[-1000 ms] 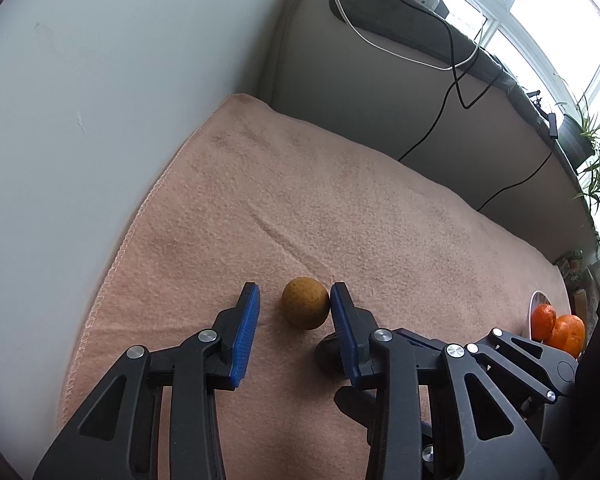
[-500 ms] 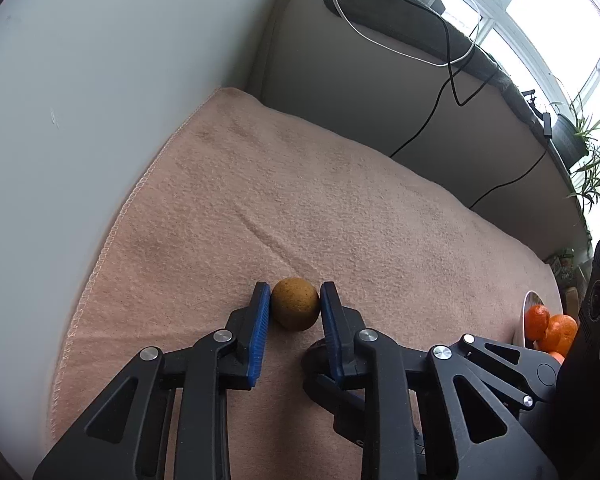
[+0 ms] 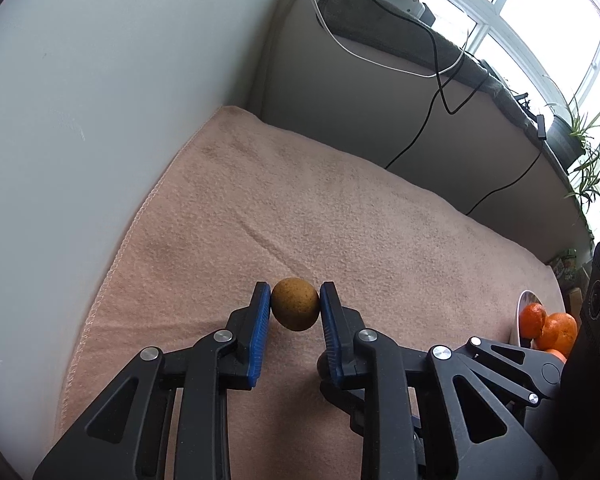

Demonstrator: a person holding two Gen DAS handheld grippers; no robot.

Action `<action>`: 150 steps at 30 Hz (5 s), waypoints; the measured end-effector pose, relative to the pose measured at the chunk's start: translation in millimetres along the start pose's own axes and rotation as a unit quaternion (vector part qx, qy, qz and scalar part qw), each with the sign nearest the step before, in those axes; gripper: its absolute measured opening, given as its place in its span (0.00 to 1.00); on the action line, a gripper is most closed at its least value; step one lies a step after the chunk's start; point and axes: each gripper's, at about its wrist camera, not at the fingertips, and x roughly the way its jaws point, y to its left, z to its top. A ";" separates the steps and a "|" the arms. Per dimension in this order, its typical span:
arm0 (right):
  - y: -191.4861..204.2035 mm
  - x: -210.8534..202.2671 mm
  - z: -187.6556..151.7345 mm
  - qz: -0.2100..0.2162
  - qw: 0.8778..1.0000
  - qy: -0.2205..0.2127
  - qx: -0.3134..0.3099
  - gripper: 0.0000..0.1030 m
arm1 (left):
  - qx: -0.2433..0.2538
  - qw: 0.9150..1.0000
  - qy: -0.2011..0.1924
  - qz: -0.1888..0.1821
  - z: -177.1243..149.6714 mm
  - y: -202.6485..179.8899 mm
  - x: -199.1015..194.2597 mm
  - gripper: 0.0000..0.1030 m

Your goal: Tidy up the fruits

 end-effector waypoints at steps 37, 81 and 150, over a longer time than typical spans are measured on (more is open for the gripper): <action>-77.3 -182.3 -75.2 -0.061 0.989 -0.102 0.089 0.27 | 0.087 0.991 -0.034 -0.097 -42.8 -142.3 -53.1 0.23; -150.4 -214.3 -108.3 -0.126 0.976 -0.099 0.146 0.28 | 0.148 0.979 0.011 -0.138 -70.2 -227.2 -21.8 0.34; -125.5 -289.5 -157.6 -0.187 0.955 -0.166 0.161 0.95 | 0.168 0.979 -0.114 -0.007 -114.9 -240.8 -113.4 0.75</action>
